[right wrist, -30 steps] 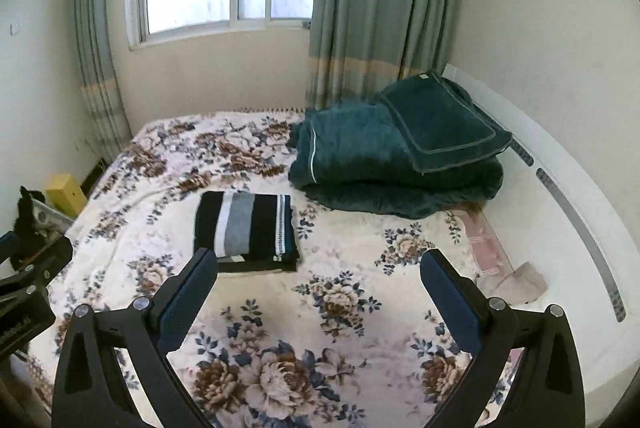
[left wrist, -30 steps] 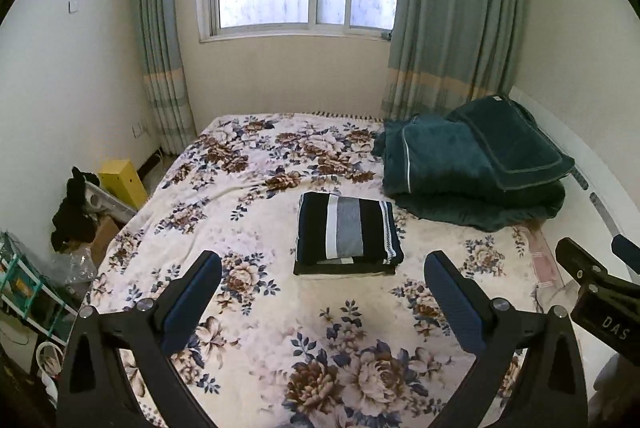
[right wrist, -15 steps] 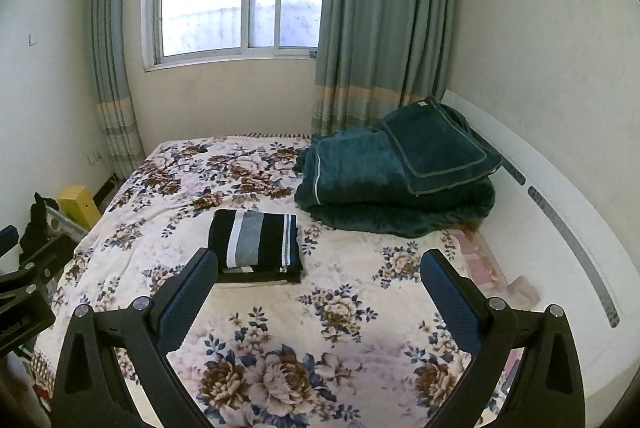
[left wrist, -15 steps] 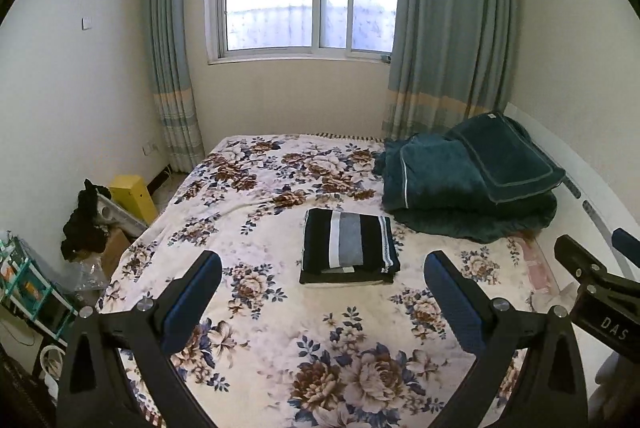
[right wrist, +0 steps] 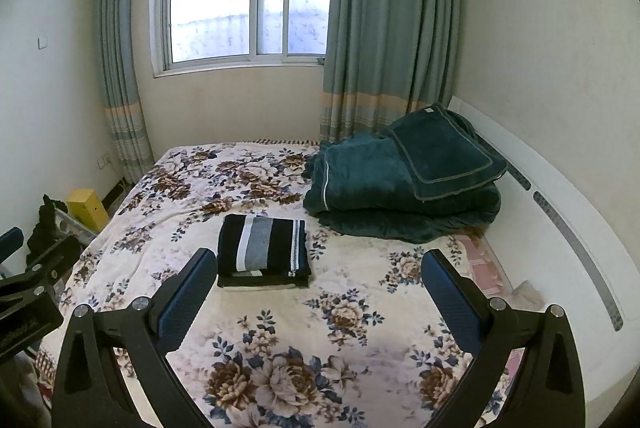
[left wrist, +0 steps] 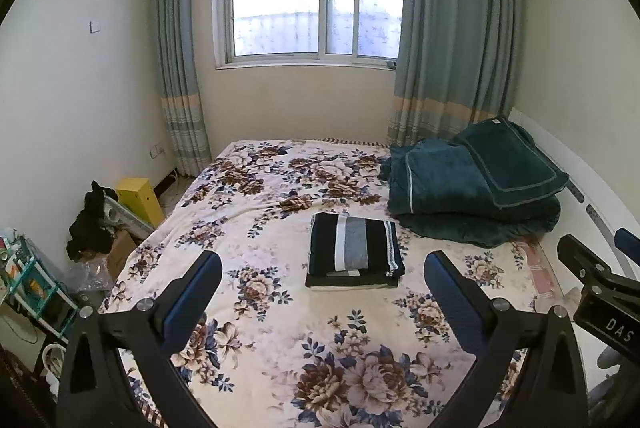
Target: Fold small clothes
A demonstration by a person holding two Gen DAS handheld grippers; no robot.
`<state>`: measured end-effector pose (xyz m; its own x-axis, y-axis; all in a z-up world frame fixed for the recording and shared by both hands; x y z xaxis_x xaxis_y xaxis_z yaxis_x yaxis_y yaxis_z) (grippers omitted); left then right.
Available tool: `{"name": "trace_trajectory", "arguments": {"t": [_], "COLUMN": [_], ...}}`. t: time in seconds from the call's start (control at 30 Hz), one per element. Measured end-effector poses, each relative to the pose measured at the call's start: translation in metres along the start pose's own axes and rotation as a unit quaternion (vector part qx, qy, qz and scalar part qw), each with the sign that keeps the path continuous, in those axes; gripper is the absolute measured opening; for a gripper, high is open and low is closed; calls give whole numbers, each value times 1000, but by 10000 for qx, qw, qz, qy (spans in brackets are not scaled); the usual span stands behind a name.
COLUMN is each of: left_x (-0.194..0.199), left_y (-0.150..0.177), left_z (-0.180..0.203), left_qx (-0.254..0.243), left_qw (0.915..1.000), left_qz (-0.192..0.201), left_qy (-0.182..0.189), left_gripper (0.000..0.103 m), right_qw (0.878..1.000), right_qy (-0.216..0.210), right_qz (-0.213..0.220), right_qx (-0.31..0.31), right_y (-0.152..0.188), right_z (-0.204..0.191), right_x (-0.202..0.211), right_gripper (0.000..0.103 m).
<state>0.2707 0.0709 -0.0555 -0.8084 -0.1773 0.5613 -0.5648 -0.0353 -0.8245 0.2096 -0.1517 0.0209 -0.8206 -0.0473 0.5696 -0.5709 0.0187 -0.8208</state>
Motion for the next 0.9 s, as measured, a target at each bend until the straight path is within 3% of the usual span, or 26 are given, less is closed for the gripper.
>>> {"name": "trace_trajectory", "arguments": {"t": [0.9], "left_x": [12], "left_y": [-10], "left_z": [0], "left_qx": [-13], "left_qw": [9998], "left_qz": [178], "left_qy": [13], "left_gripper": [103], "right_qw": [9999], "right_qy": [-125], "right_qz": [15], "right_qx": [-5], "right_y": [-4], "right_z": [-11], "right_x": [7], "right_gripper": [103]}}
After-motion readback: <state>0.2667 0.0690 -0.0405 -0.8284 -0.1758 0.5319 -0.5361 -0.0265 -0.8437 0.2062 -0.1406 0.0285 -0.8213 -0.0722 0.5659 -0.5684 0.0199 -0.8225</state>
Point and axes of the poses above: each gripper's, at about its wrist camera, not at the fingertips, and x roughly against the way its jaws point, z to its right, y to its underside, the point moved 9 cm from there along -x, roughly the way its jaws point, and after that the axes turned 9 degrees about -y, right-handed, at the moved point
